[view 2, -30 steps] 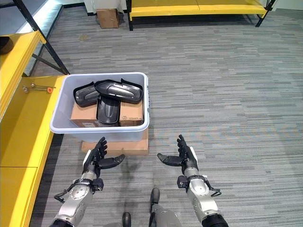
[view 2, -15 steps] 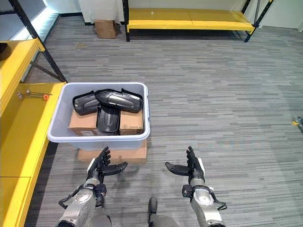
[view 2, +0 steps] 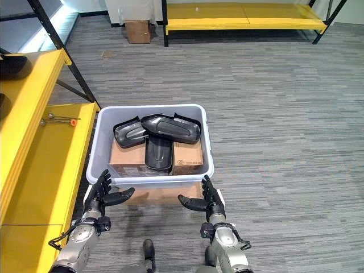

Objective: Move parts from the plastic box to the shelf.

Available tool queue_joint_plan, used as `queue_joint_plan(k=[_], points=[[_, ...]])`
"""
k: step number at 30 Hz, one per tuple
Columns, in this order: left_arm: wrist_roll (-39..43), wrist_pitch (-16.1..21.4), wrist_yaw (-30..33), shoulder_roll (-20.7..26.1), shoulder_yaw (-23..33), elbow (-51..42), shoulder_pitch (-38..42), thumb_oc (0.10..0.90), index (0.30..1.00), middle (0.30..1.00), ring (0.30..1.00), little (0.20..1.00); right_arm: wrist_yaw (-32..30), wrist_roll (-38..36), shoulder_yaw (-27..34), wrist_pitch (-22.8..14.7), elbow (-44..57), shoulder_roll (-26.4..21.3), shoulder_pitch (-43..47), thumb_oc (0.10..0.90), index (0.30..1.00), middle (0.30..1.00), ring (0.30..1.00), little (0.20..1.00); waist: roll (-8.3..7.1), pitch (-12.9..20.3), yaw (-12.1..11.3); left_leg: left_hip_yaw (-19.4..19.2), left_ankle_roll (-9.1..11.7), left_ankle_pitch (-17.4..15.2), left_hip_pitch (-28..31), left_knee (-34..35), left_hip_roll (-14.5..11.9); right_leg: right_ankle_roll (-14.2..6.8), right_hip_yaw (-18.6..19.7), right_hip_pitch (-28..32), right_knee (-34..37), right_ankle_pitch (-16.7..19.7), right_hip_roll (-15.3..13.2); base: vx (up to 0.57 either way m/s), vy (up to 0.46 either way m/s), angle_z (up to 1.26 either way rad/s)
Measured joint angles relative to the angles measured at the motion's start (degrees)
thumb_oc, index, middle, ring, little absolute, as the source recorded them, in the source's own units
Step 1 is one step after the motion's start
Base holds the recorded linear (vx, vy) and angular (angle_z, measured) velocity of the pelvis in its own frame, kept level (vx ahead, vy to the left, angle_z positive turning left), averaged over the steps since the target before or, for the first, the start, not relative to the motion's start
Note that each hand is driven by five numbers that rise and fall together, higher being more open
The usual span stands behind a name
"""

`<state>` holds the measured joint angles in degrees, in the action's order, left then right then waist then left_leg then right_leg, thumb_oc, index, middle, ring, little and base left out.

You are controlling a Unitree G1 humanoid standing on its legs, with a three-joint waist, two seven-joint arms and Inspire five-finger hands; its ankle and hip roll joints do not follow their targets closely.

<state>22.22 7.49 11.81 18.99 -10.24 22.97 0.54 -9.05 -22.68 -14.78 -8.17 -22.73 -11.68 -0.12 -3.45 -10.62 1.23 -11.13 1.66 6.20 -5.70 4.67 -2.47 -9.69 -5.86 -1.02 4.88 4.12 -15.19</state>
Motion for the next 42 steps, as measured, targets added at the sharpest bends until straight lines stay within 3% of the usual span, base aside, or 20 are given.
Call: queue_joint_plan(k=[4, 8, 9, 10, 12, 14, 15, 16, 19, 20, 22, 25, 26, 28, 31, 36, 42], points=[[0.0, 0.0, -1.3, -0.5, -3.1, -0.9, -0.1, 0.9, 1.0, 1.0, 1.0, 1.0, -0.1, 0.0, 0.1, 0.1, -0.1, -2.4, 0.1, 0.9, 1.0, 1.0, 1.0, 1.0, -0.29, 0.0, 0.2, 0.4, 0.4, -0.2, -0.5, 0.0, -0.9, -0.3, -0.4, -0.3, -0.1, -0.7, 0.9, 0.03, 0.106, 0.0], [-0.1, 0.0, -1.3, -1.3, -3.1, -1.1, -0.1, 0.9, 1.0, 1.0, 1.0, 1.0, -0.2, 0.1, 1.3, 0.1, -0.1, -3.2, 0.2, 0.9, 1.0, 1.0, 1.0, 1.0, 0.1, 0.0, 0.4, 1.2, -0.4, -3.3, -3.2, -5.2, -0.3, 0.3, -1.0, -0.8, -2.1, -1.1, 0.3, 0.02, 0.158, 0.12], [-0.1, 0.0, -1.4, -2.0, -3.2, -1.2, -0.4, 0.9, 1.0, 1.0, 1.0, 1.0, -0.2, 0.1, 1.7, 0.1, 0.0, -3.8, 0.0, 0.9, 1.0, 1.0, 1.0, 1.0, 1.37, 0.0, 0.6, 2.0, -1.0, -3.9, -3.7, -6.6, -0.9, 0.8, -1.1, -2.3, -5.8, -1.6, 0.2, 0.02, 0.282, 0.2], [-0.3, 0.0, -1.5, -2.0, -3.2, -1.5, -0.6, 0.9, 1.0, 1.0, 1.0, 1.0, -0.1, 0.2, 1.8, 0.1, 0.0, -3.9, -0.1, 0.9, 1.0, 1.0, 1.0, 1.0, 1.46, -0.1, 0.6, 1.8, -1.6, -4.6, -3.3, -7.0, 0.3, 1.4, -1.1, -2.9, -8.3, -1.9, 0.0, 0.03, 0.387, 0.18], [-0.6, 0.0, -2.2, -2.3, -3.9, -1.3, -1.1, 0.9, 1.0, 1.0, 1.0, 1.0, -0.1, 0.2, 2.1, 0.0, 0.3, -4.0, 0.4, 0.9, 1.0, 1.0, 1.0, 1.0, 3.61, -0.9, 1.8, 2.1, -4.4, -6.6, -4.2, -10.0, 1.2, 1.6, -0.8, -7.9, -19.8, -2.1, -1.6, 0.05, 0.284, 0.19], [-0.6, -0.1, -2.9, -2.3, -4.3, -1.2, -2.2, 0.9, 1.0, 1.0, 1.0, 1.0, -0.2, 0.2, 2.2, 0.1, 0.3, -4.4, 0.1, 0.9, 1.0, 1.0, 1.0, 1.0, 4.01, -0.9, 3.0, 1.9, -5.3, -6.8, -2.4, -8.9, 3.2, 3.9, -0.9, -12.1, -28.4, -0.3, -4.6, 0.11, 0.166, -0.02], [-0.6, -0.1, -2.9, -2.0, -4.2, -1.1, -2.8, 0.9, 1.0, 1.0, 1.0, 1.0, 0.0, 0.2, 1.3, 0.1, 0.3, -4.0, -0.3, 0.9, 1.0, 1.0, 1.0, 1.0, 4.12, -1.0, 2.8, 1.2, -6.4, -6.5, -0.5, -7.1, 3.7, 4.4, -3.1, -13.9, -30.3, -1.2, -5.4, 0.1, 0.025, -0.46], [-0.6, -0.1, -2.6, -1.9, -3.6, -1.1, -3.2, 0.9, 1.0, 1.0, 1.0, 1.0, 0.6, 0.2, 0.4, 0.2, 1.0, -3.6, -0.9, 0.9, 1.0, 1.0, 1.0, 1.0, 4.85, -1.5, 2.4, 0.7, -6.6, -5.9, 1.0, -4.8, 3.5, 4.2, -7.3, -14.5, -28.3, -4.8, -4.1, 0.09, -0.119, -0.4], [-0.6, -0.1, -2.4, -1.8, -2.5, -0.4, -2.0, 0.9, 1.0, 1.0, 1.0, 1.0, 0.8, 0.2, -1.0, 0.4, 2.0, -3.2, -1.2, 0.9, 1.0, 1.0, 1.0, 1.0, 4.15, -2.2, 1.5, -0.3, -5.6, -5.0, 1.2, -3.7, 3.9, 2.6, -10.0, -14.7, -14.6, -4.9, 0.4, 0.13, -0.133, -0.11], [-0.5, -0.1, -2.4, -1.9, -1.8, 0.2, -1.5, 0.9, 1.0, 1.0, 1.0, 1.0, 1.0, 0.2, -1.2, 0.5, 2.0, -2.9, -1.3, 0.9, 1.0, 1.0, 1.0, 1.0, 3.32, -2.4, 1.7, 0.0, -5.8, -4.8, 1.3, -3.7, 4.5, 1.8, -9.3, -14.0, -9.5, -3.6, 1.5, 0.12, -0.107, 0.25], [-0.5, -0.1, -2.4, -2.1, -1.8, -0.7, -2.7, 0.9, 1.0, 1.0, 1.0, 1.0, 1.1, 0.2, -1.4, 0.8, 2.0, -2.7, -2.4, 0.9, 1.0, 1.0, 1.0, 1.0, 1.91, -2.3, 1.3, 0.7, -6.2, -4.6, 3.5, -2.2, 5.9, 3.2, -5.0, -12.4, -10.0, -1.2, 2.3, 0.11, -0.145, 0.42], [-0.5, -0.1, -2.3, -1.8, -1.5, -1.6, -4.1, 0.9, 1.0, 1.0, 1.0, 1.0, 1.5, 0.2, -1.4, 0.8, 2.1, -2.6, -1.4, 0.9, 1.0, 1.0, 1.0, 1.0, 1.66, -2.2, 0.3, 1.1, -6.1, -4.7, 3.8, -1.6, 5.7, 3.1, -5.9, -9.8, -7.8, 0.4, 2.2, 0.07, -0.161, 0.06], [-0.4, -0.1, -2.2, -1.6, -1.7, -1.6, -4.0, 0.9, 1.0, 1.0, 1.0, 1.0, 1.5, 0.2, -1.4, 0.8, 2.1, -2.6, -0.9, 0.9, 1.0, 1.0, 1.0, 1.0, 1.21, -2.1, 0.4, 2.2, -5.4, -4.8, 3.8, -1.6, 5.6, 2.7, -5.8, -5.0, -3.1, 3.0, 1.4, 0.1, -0.191, 0.2], [-0.4, -0.1, -2.2, -1.6, -1.8, -1.6, -3.7, 0.9, 1.0, 1.0, 1.0, 1.0, 1.5, 0.2, -1.4, 0.8, 2.1, -2.5, -0.7, 0.9, 1.0, 1.0, 1.0, 1.0, 0.29, -1.9, 0.4, 2.9, -4.4, -4.8, 3.6, -1.6, 5.4, 2.2, -5.7, -1.9, 0.3, 3.7, 1.8, 0.12, -0.152, 0.22], [-0.4, -0.1, -2.5, -1.9, -1.9, -2.0, -4.0, 0.9, 1.0, 1.0, 1.0, 1.0, 1.5, 0.2, -1.3, 0.8, 2.0, -2.6, 0.4, 0.9, 1.0, 1.0, 1.0, 1.0, 0.22, -1.8, 0.7, 3.2, -2.3, -4.2, 3.9, -1.1, 2.2, 2.5, -5.9, -1.5, 0.1, 2.9, 4.9, 0.09, -0.081, 0.01], [-0.6, -0.1, -2.7, -2.1, -2.2, -3.3, -3.7, 0.9, 1.0, 1.0, 1.0, 1.0, 0.8, 0.2, 0.5, 0.8, 2.0, -3.4, 0.4, 0.9, 1.0, 1.0, 1.0, 1.0, 0.0, -1.5, 1.9, 3.4, -0.1, -3.5, 4.4, -0.1, -1.3, 5.3, -5.8, -1.5, 0.1, 1.8, 8.5, 0.07, -0.057, -0.04], [-0.6, -0.1, -2.5, -2.4, -2.1, -3.3, -5.8, 0.9, 1.0, 1.0, 1.0, 1.0, 1.0, 0.2, 0.0, 0.8, 2.0, -3.3, 0.1, 0.9, 1.0, 1.0, 1.0, 1.0, 2.03, 0.2, 1.7, 3.7, 0.2, -3.4, 4.1, -0.1, -1.6, 5.7, -6.0, -1.5, 0.1, 1.6, 8.8, 0.06, -0.02, 0.03]])
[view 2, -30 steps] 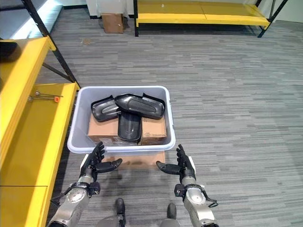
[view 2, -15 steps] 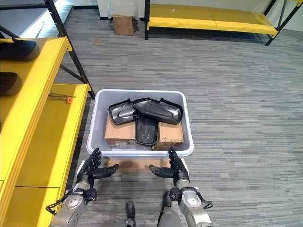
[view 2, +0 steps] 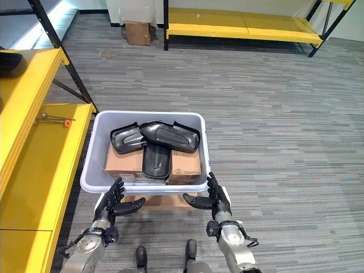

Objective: Move parts from the plastic box to the shelf.

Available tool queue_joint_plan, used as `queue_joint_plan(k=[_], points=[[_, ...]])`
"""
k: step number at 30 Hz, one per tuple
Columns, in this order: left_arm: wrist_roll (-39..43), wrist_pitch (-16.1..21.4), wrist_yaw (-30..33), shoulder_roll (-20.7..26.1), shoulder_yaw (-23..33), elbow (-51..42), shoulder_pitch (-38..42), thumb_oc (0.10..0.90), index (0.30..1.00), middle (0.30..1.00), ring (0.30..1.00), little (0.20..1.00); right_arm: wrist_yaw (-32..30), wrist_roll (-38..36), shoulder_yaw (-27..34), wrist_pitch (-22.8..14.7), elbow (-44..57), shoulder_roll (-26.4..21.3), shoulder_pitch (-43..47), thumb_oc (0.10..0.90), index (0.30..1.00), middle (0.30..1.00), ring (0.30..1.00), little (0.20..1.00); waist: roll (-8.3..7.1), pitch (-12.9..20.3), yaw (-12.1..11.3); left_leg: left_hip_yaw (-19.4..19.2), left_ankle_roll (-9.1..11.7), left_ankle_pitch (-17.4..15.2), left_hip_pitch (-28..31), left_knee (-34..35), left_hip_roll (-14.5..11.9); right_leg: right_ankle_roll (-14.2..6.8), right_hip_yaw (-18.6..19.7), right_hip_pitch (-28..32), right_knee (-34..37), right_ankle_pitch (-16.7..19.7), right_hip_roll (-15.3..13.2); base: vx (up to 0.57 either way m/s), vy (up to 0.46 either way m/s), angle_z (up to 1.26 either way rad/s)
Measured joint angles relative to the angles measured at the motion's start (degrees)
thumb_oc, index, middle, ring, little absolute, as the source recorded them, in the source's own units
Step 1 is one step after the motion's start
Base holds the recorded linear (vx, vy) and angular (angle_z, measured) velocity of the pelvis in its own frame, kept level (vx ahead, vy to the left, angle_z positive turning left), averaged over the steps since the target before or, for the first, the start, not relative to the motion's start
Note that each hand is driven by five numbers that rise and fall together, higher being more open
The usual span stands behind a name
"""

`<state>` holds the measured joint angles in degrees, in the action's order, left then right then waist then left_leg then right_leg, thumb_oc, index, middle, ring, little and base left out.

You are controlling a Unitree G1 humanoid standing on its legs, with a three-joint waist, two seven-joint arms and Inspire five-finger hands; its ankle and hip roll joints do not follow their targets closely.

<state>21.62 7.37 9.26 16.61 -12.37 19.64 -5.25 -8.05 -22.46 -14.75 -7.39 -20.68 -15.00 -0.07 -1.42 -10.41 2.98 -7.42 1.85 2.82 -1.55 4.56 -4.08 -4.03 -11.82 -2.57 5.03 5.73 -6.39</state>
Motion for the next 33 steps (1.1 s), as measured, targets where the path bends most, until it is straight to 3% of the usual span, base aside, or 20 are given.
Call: queue_joint_plan(k=[9, 15, 21, 29, 33], points=[[0.0, 0.0, 0.1, 0.0, 0.4, 0.0, -0.2, 0.9, 1.0, 1.0, 1.0, 1.0, -0.3, 2.2, 0.0, 0.0, 1.5, -0.7, 0.0, 0.9, 1.0, 1.0, 1.0, 1.0, 0.53, 0.4, -0.1, -0.1, 0.0, 0.0, -0.3, 0.0, 0.0, 0.0, 0.1, -0.4, 0.0, 0.0, 0.0, 0.02, 0.003, 0.0], [0.0, 0.0, 0.1, 0.0, 0.5, -0.9, -0.5, 0.9, 1.0, 1.0, 1.0, 1.0, -0.7, 4.5, 1.1, -0.2, 8.1, -3.0, 0.5, 0.9, 1.0, 1.0, 1.0, 1.0, 0.58, 0.5, -0.1, -0.1, 0.0, 0.0, -0.6, 0.0, 0.0, 0.1, 0.1, -0.7, 0.0, 0.1, 0.0, 0.0, 0.0, 0.0], [0.0, 0.1, -0.2, 0.0, 1.0, -1.5, -0.9, 0.9, 1.0, 1.0, 1.0, 1.0, -1.7, 13.2, 2.2, -1.5, 12.3, -9.9, 7.2, 0.9, 1.0, 1.0, 1.0, 1.0, 0.69, 0.6, -0.4, -0.2, 0.0, 0.1, -0.8, 0.0, 0.0, 0.1, 0.2, -1.0, 0.0, 0.2, 0.0, 0.0, 0.0, 0.0], [0.0, 0.2, -1.5, 0.3, 1.1, -2.2, -2.2, 0.9, 1.0, 1.0, 1.0, 1.0, -3.2, 18.1, 3.1, -3.0, 14.3, -16.4, 16.1, 0.9, 1.0, 1.0, 1.0, 1.0, 0.85, 0.8, -2.2, 0.1, 0.1, 0.2, -2.1, 0.0, -0.1, 0.2, 0.0, -2.1, 0.0, 0.2, 0.1, 0.0, -0.015, 0.01], [0.1, 0.3, -2.6, 0.7, 0.7, -2.3, -2.6, 0.9, 1.0, 1.0, 1.0, 1.0, -3.2, 21.1, 3.2, -3.0, 12.9, -25.2, 18.6, 0.9, 1.0, 1.0, 1.0, 1.0, 1.09, 0.9, -3.4, 1.2, -0.1, 0.7, -4.6, -0.1, 0.0, 0.2, -1.2, -4.0, 0.0, 0.3, 0.0, -0.03, -0.074, 0.13]])
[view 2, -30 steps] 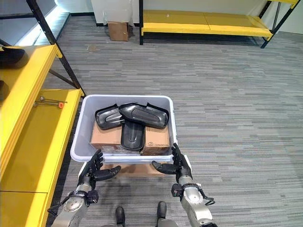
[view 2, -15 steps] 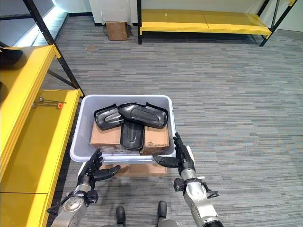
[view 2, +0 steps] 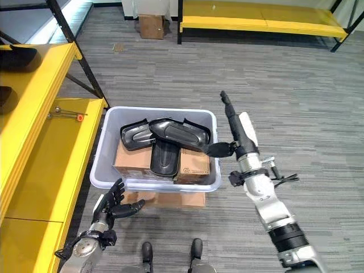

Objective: Move parts from the plastic box to the shelf.

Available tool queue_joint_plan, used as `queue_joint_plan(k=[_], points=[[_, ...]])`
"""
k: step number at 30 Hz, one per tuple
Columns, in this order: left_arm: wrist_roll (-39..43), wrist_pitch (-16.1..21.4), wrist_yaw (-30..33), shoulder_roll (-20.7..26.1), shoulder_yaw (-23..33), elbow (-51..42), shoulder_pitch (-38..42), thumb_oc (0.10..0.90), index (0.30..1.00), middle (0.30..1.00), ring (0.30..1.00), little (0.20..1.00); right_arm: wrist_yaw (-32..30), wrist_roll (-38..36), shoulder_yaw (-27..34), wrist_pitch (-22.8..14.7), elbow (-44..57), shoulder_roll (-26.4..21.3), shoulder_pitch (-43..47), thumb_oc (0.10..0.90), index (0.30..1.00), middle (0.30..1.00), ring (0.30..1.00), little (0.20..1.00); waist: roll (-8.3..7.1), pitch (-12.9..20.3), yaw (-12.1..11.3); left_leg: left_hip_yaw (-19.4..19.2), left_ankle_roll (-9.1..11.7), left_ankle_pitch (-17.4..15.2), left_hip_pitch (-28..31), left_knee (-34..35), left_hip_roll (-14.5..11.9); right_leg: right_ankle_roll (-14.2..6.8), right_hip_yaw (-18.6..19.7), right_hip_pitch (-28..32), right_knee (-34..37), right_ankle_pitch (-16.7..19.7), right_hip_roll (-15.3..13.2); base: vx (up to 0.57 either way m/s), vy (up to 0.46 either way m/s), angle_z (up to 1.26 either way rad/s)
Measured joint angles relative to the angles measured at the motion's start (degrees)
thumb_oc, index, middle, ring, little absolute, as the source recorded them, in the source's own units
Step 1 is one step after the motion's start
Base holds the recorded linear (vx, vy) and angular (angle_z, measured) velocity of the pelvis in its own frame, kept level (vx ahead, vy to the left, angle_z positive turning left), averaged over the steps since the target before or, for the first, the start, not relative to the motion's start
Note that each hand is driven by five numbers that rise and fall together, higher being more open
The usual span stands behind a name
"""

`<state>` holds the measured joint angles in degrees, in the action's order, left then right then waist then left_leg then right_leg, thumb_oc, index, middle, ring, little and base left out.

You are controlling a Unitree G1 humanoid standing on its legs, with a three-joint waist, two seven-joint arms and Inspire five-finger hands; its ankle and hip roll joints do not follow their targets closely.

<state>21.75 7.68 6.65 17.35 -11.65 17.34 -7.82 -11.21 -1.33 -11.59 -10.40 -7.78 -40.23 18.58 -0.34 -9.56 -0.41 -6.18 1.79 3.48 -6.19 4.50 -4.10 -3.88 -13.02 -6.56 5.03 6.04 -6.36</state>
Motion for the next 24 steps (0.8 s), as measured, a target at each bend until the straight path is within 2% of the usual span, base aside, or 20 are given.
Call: queue_joint_plan(k=[1, 2, 6, 8, 9, 12, 14, 16, 19, 24], points=[[0.3, 0.7, 0.0, 0.1, 0.0, -0.1, -0.3, 0.9, 1.0, 1.0, 1.0, 1.0, 0.1, 1.6, -1.1, -0.1, -0.5, -3.8, 1.7, 0.9, 1.0, 1.0, 1.0, 1.0, 0.07, 0.0, -0.3, 0.4, 0.0, 0.3, -1.6, 0.0, 0.0, 0.0, -0.3, -1.3, 0.0, 0.0, 0.0, -0.09, -0.127, 0.16], [0.4, 1.0, 0.0, 0.2, -0.1, -0.1, -0.3, 0.9, 1.0, 1.0, 1.0, 1.0, 0.1, 2.5, -1.9, -0.3, -1.8, -5.6, 3.3, 0.9, 1.0, 1.0, 1.0, 1.0, 0.08, -0.1, -0.4, 0.5, -0.1, 0.6, -2.7, 0.0, 0.0, 0.1, -0.4, -2.4, 0.0, 0.2, 0.0, -0.06, -0.075, 0.12], [0.5, 1.1, -0.7, 0.8, -1.3, -0.7, 0.5, 0.9, 1.0, 1.0, 1.0, 1.0, 0.0, 3.7, -4.0, 0.1, -6.8, -10.5, 9.1, 0.9, 1.0, 1.0, 1.0, 1.0, 0.67, -2.4, -1.3, 0.9, -0.1, 1.2, -4.3, -0.1, -0.1, 0.3, -0.8, -3.8, 0.0, 0.4, 0.1, -0.06, -0.08, 0.06], [0.5, 1.6, -1.0, 2.6, -2.0, -4.1, 1.0, 0.9, 1.0, 1.0, 1.0, 1.0, 0.0, 5.1, -7.5, -0.2, -6.9, -17.4, 14.5, 0.9, 1.0, 1.0, 1.0, 1.0, 1.57, -6.2, -1.4, 1.6, 0.1, 1.4, -7.3, -1.5, 0.0, 0.3, -1.6, -5.7, -0.1, 0.9, 0.0, -0.08, -0.075, 0.12], [0.4, 1.7, -1.1, 3.0, -2.2, -4.8, 1.5, 0.9, 1.0, 1.0, 1.0, 1.0, 0.0, 5.8, -8.3, -0.3, -7.3, -19.0, 16.4, 0.9, 1.0, 1.0, 1.0, 1.0, 1.69, -7.2, -1.3, 1.8, 0.2, 1.7, -8.3, -1.4, -0.1, 0.5, -1.7, -6.7, -0.1, 1.2, 0.1, -0.06, -0.043, 0.08], [0.5, 2.4, -1.1, 3.7, -2.5, -5.0, 2.6, 0.9, 1.0, 1.0, 1.0, 1.0, 0.1, 5.8, -13.5, -0.4, -10.0, -20.5, 23.8, 0.9, 1.0, 1.0, 1.0, 1.0, 1.89, -10.1, -1.5, 1.9, 0.3, 2.3, -11.1, -1.7, -0.2, 0.9, -1.7, -9.4, -0.1, 1.6, 0.3, -0.11, -0.059, 0.0], [0.5, 2.4, -1.0, 4.0, -2.7, -5.2, 4.2, 0.9, 1.0, 1.0, 1.0, 1.0, 0.0, 5.9, -14.5, -0.4, -10.3, -21.6, 26.9, 0.9, 1.0, 1.0, 1.0, 1.0, 2.01, -13.2, -1.5, 1.9, 0.3, 2.4, -12.1, -1.9, -0.3, 1.2, -1.7, -10.2, -0.1, 2.0, 0.4, -0.07, -0.038, 0.01], [0.5, 2.5, -0.9, 4.6, -2.8, -5.3, 4.8, 0.9, 1.0, 1.0, 1.0, 1.0, 0.1, 5.9, -20.9, -0.3, -13.6, -21.9, 33.0, 0.9, 1.0, 1.0, 1.0, 1.0, 1.92, -14.7, -1.4, 1.8, 0.3, 2.5, -13.7, -2.4, -0.3, 1.2, -1.6, -12.0, -0.9, 1.9, 0.3, -0.06, -0.02, -0.02], [0.6, 2.5, -0.9, 4.5, -2.8, -5.4, 6.6, 0.9, 1.0, 1.0, 1.0, 1.0, 0.5, 5.9, -24.3, -0.1, -16.1, -21.8, 37.1, 0.9, 1.0, 1.0, 1.0, 1.0, 1.99, -17.4, -1.9, 1.8, 0.3, 2.5, -14.0, -2.4, -0.4, 1.3, -1.6, -12.6, -1.3, 1.8, 0.3, -0.05, -0.015, -0.02], [0.6, 2.6, -0.6, 5.1, -2.8, -6.4, 9.2, 0.9, 1.0, 1.0, 1.0, 1.0, 0.9, 8.1, -31.7, 0.2, -19.3, -22.1, 43.6, 0.9, 1.0, 1.0, 1.0, 1.0, 1.93, -18.7, -2.2, 1.8, 0.3, 2.5, -15.9, -2.4, -0.4, 1.3, -1.6, -15.3, -2.8, 1.5, 0.1, -0.02, -0.012, -0.02]])
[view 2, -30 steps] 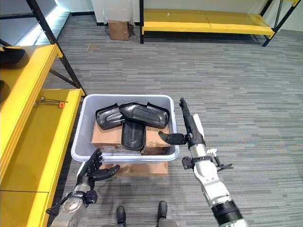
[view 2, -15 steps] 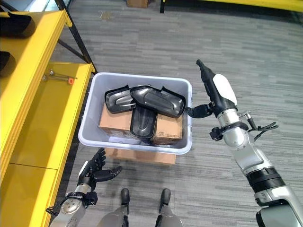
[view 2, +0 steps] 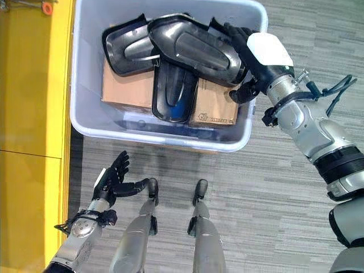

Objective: Move parts from the plastic box to the shelf.

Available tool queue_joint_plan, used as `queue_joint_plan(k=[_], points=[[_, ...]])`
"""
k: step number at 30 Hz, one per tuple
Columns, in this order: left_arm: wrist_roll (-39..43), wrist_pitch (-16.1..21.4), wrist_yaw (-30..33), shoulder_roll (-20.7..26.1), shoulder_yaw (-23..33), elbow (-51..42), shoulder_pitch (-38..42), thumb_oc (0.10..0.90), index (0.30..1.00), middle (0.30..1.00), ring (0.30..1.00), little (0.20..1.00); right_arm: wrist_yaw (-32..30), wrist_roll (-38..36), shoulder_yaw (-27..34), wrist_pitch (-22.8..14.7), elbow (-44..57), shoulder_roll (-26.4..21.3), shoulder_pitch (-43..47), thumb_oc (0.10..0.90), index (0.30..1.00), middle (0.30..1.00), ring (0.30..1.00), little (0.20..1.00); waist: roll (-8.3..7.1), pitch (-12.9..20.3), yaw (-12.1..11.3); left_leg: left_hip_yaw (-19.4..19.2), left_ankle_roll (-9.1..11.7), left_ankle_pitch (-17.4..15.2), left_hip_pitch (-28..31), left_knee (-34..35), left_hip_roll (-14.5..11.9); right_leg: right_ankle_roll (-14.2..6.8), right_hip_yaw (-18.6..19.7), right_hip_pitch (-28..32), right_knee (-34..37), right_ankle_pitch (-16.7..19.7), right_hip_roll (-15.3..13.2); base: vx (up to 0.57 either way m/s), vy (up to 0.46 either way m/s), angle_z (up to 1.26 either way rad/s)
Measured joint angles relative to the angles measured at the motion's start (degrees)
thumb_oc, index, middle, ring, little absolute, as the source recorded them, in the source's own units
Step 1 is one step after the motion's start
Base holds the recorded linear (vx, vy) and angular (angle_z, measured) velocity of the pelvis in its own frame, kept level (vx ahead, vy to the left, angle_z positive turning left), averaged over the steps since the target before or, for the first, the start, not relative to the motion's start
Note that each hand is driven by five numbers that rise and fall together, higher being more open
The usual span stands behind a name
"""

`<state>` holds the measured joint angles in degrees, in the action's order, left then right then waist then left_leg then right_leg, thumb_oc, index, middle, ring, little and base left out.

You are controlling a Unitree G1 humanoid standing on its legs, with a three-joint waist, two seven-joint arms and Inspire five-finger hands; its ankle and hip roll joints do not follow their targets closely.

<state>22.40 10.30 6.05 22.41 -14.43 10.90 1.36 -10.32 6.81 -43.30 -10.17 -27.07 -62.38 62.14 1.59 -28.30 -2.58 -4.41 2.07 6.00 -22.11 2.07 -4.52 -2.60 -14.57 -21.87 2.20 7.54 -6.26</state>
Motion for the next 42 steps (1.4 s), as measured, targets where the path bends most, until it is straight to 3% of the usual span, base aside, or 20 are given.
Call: queue_joint_plan(k=[11, 20, 25, 28, 33, 42], points=[[2.1, 1.1, 0.9, 1.2, -1.2, -0.8, 0.9, 0.9, 1.0, 1.0, 1.0, 1.0, 0.0, 3.9, -9.8, 0.2, -6.9, -0.6, 8.2, 0.9, 1.0, 1.0, 1.0, 1.0, -0.54, -0.3, -0.7, 0.3, -0.1, 0.1, -4.0, -1.2, -0.1, 0.0, 0.0, -4.4, -2.5, -0.5, -0.2, 0.0, 0.0, 0.0], [2.2, 1.3, 2.1, 1.4, -1.3, -0.9, 1.9, 0.9, 1.0, 1.0, 1.0, 1.0, 0.0, 6.4, -13.5, 0.0, -12.4, -0.3, 12.0, 0.9, 1.0, 1.0, 1.0, 1.0, -0.84, -0.6, -0.9, 1.6, -0.2, 0.5, -7.6, -2.8, -0.1, 0.3, -0.4, -7.9, -5.2, -1.4, -0.6, 0.01, -0.013, 0.04], [4.3, 1.5, 2.2, 1.4, -2.2, -2.1, 2.0, 0.9, 1.0, 1.0, 1.0, 1.0, 0.6, 4.2, -14.3, -0.7, -17.9, 1.2, 12.6, 0.9, 1.0, 1.0, 1.0, 1.0, -0.81, -0.6, -1.8, 2.0, -0.2, 1.1, -9.1, -2.8, 0.0, 0.4, -0.8, -9.9, -6.8, -2.0, -0.9, 0.02, -0.019, 0.06], [4.3, 2.2, 2.1, 1.4, -2.3, -2.2, 2.3, 0.9, 1.0, 1.0, 1.0, 1.0, 1.6, 1.3, -11.4, -0.1, -18.5, 2.0, 11.6, 0.9, 1.0, 1.0, 1.0, 1.0, -0.82, -0.6, -1.9, 3.2, -0.1, 1.4, -10.0, -2.8, -0.1, 0.5, -1.8, -10.6, -7.7, -2.5, -0.9, 0.03, 0.002, 0.13], [4.3, 2.3, 2.2, 1.5, -2.2, -2.3, 2.4, 0.9, 1.0, 1.0, 1.0, 1.0, 5.0, -5.8, -9.9, 1.6, -11.5, 2.0, 10.3, 0.9, 1.0, 1.0, 1.0, 1.0, -0.82, -0.6, -1.4, 3.1, -0.2, 1.6, -9.9, -2.8, -0.1, 0.6, -1.7, -10.8, -8.4, -2.7, -0.9, 0.02, 0.003, -0.01], [4.4, 2.3, 2.1, 1.5, -2.0, -2.5, 2.4, 0.9, 1.0, 1.0, 1.0, 1.0, 7.5, -14.0, -9.3, 1.2, -5.2, 6.0, 10.3, 0.9, 1.0, 1.0, 1.0, 1.0, -0.81, -0.6, -2.1, 3.2, -0.2, 1.7, -9.9, -2.8, -0.1, 0.6, -1.8, -10.8, -8.5, -2.7, -1.0, 0.0, 0.0, 0.0]])
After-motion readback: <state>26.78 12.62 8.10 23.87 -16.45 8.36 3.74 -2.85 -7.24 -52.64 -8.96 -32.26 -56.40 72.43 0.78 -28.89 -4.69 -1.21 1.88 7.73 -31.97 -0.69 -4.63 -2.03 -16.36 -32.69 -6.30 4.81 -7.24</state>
